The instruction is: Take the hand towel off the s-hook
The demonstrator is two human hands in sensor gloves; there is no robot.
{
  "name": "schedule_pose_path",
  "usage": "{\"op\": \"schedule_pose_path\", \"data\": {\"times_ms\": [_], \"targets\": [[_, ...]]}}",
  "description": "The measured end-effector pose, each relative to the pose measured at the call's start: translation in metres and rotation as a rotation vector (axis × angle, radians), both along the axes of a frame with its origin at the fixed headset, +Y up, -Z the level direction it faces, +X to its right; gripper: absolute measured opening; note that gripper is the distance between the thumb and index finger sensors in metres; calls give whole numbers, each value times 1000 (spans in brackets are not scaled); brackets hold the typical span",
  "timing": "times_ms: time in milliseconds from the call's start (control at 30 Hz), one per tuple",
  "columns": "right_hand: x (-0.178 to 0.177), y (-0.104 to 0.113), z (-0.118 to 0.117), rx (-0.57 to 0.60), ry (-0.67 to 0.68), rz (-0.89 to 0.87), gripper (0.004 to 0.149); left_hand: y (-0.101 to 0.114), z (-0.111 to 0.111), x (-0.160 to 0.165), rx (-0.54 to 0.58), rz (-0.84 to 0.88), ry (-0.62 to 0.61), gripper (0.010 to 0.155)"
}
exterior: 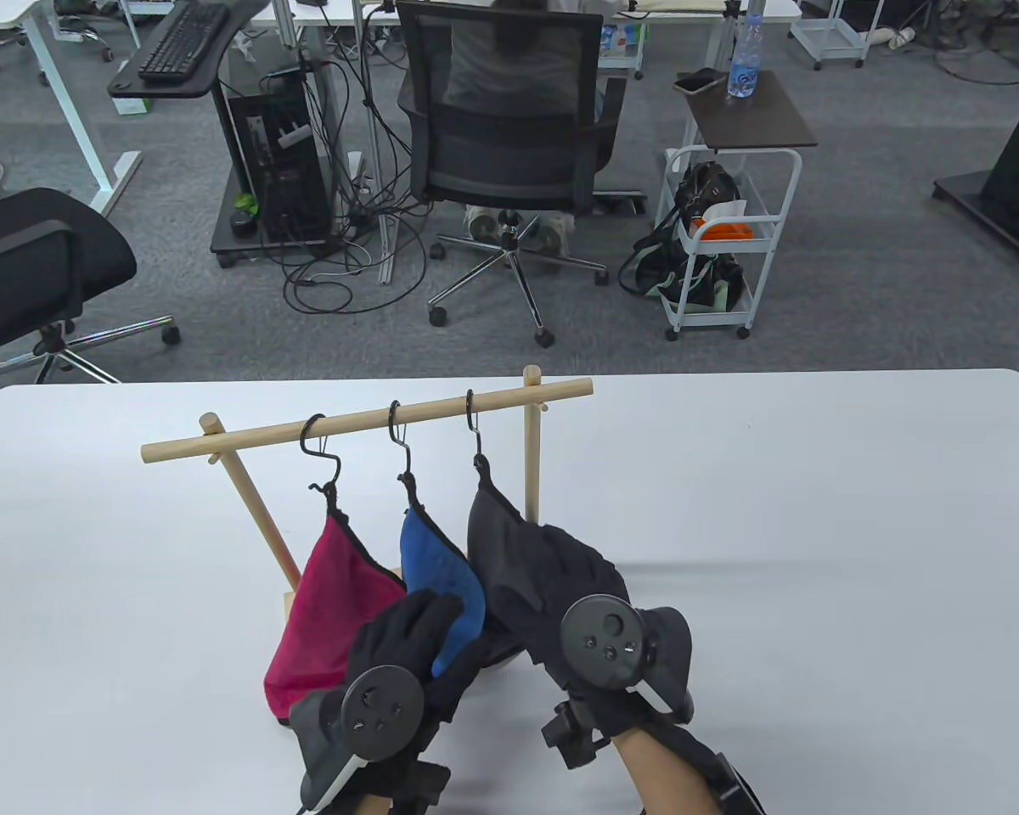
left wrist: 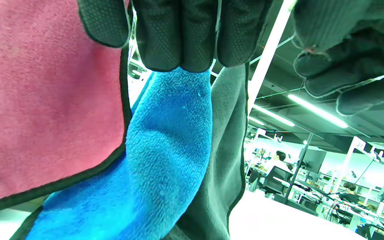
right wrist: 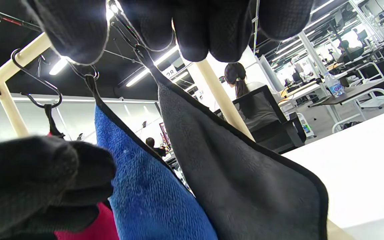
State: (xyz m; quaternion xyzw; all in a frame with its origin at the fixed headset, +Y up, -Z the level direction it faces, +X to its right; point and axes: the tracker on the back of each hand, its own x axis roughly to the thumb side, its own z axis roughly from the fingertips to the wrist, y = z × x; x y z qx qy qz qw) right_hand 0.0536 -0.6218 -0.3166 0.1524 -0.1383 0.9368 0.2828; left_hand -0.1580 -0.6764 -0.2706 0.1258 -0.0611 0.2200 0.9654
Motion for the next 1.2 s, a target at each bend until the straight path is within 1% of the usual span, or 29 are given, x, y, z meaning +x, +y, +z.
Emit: {"op": "schedule_pose_path", "data": {"times_ms": [167, 333, 533, 667, 733, 800, 1000, 1200], "targets": [[-7, 9, -17, -6, -2, -24, 70, 0, 0, 0, -1, -2, 1, 64], [-16, 12, -32, -22, -11, -54, 71, 0, 0, -1, -4, -3, 6, 64], [-26, 9, -52, -91, -43, -83, 73, 0, -1, -1, -6, -10, 10, 65], [-31, 5, -63, -134, -82, -86, 71, 0, -1, 0, -10, -15, 9, 64], [-34, 4, -68, -148, -98, -71, 66, -1, -1, 0, -11, -18, 9, 64], [-37, 3, -71, -133, -129, -42, 59, -1, -1, 0, -13, -18, 7, 64], [-41, 3, -74, -97, -166, -10, 39, -1, -1, 0, -13, -18, 8, 64], [-38, 5, -71, -86, -170, 27, 36, 0, -2, 1, -14, -13, 9, 63]]}}
